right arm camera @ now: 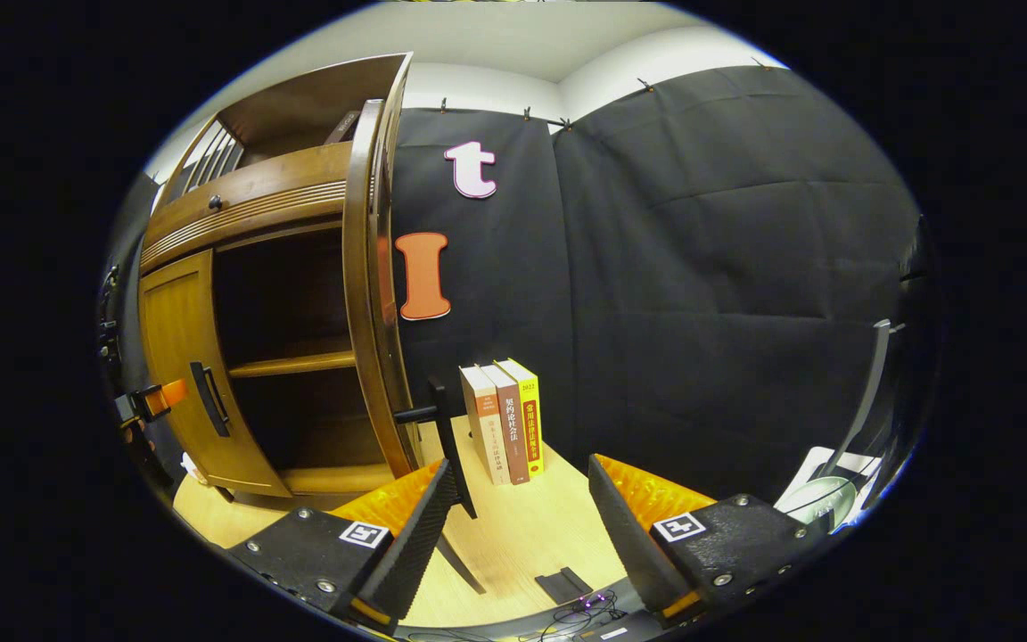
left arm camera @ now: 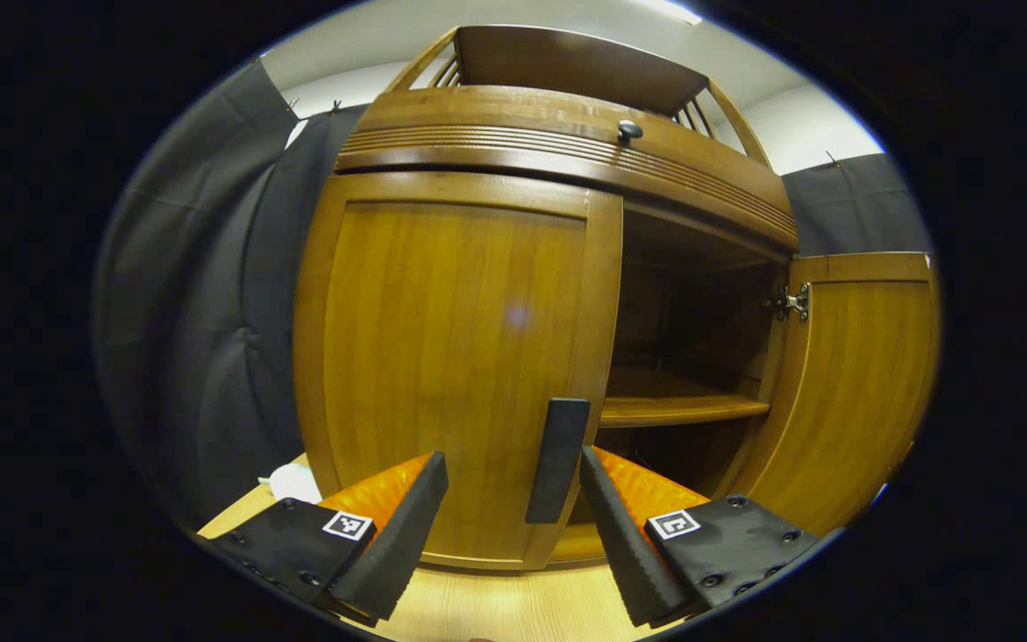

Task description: Open the right door of the double-door shoe cabinet with the right hand, and open the left door with the left hand.

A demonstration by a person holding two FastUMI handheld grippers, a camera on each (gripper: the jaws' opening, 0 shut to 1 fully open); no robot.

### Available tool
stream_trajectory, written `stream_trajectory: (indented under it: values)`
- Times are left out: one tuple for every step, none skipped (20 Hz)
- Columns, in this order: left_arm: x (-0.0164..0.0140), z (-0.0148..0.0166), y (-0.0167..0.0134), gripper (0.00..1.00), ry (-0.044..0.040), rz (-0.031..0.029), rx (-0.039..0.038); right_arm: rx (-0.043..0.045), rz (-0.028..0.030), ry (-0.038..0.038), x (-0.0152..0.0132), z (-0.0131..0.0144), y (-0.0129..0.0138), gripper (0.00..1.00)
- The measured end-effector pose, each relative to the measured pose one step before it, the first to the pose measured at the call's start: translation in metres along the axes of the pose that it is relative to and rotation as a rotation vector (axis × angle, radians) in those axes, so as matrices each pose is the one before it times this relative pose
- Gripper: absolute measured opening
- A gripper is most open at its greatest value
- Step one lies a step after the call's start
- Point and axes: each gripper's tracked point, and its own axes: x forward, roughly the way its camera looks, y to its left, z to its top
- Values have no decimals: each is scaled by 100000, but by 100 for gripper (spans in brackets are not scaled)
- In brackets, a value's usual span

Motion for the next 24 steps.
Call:
stream_trajectory:
  values:
    - [559, -430, -201, 94, 931, -939, -355, 279, -314, -322, -46, 143, 40, 99]
    - [615, -553, -186, 94, 932, -1030, -527, 247, -289, -315, -116, 115, 219, 99]
    - [534, -424, -88, 94, 971, -888, -375, 60, -773, -288, -156, 8, -139, 99]
    - [483, -567, -104, 94, 741, -310, 38, -126, -838, -201, 17, 54, -63, 93]
    - [587, -347, 9, 96, 437, 179, 469, -175, -736, -54, -56, -21, -56, 95]
    - [558, -188, -15, 97, 192, 279, 626, -93, -688, -147, -120, -24, 22, 97]
    - [493, -122, -9, 97, 497, -306, 590, -145, -371, -3, -59, -1, 71, 99]
    - [481, -210, -46, 97, 373, -627, 318, -353, -407, -145, -31, 19, 81, 99]
    - [468, -205, -99, 94, 508, -282, 85, -526, -451, -189, -12, 103, 88, 99]
    - [477, -219, -9, 94, 700, -29, -207, -605, -359, 139, -152, 24, 62, 99]
    - [81, -268, 196, 94, 140, 770, -793, -426, 251, -334, -121, 190, 327, 99]
    - [345, -107, 71, 97, 82, 238, -871, -319, 389, -229, -86, 209, 404, 98]
    - [393, -46, 55, 99, -191, 264, -293, -353, -131, -243, -96, 120, 174, 98]
    - [284, -192, -92, 97, 92, 235, 455, -730, -637, -225, -80, 182, -86, 98]
    - [130, -56, -13, 98, -165, 436, 1161, -675, -517, -212, 74, 84, 14, 98]
    - [142, -9, 71, 100, -700, 455, 1501, -280, -319, -475, 74, 221, 94, 98]
    - [129, 78, -16, 97, -722, 291, 1385, 41, -255, -228, -218, 117, 34, 98]
    - [102, -62, 5, 94, -103, 260, 1558, 240, -168, -16, -143, 11, 9, 94]
    - [147, -117, -385, 93, -73, -1524, 428, 435, -49, 42, -6, 11, -2, 90]
    - [133, -30, -381, 89, 323, -1098, 267, 480, 25, 24, -92, 33, 35, 86]
    - [67, 40, -59, 82, -158, 129, 766, 277, 99, -26, -82, 17, 35, 86]
    - [-24, -26, 28, 75, -116, 199, 1152, -22, 126, 69, -38, 79, 230, 86]
    - [-30, -60, -182, 73, 239, -527, 1001, -273, 68, -89, -285, -3, -6, 86]
    - [-62, -58, -630, 74, -355, -1948, -257, -271, 240, -318, -232, 144, 158, 86]
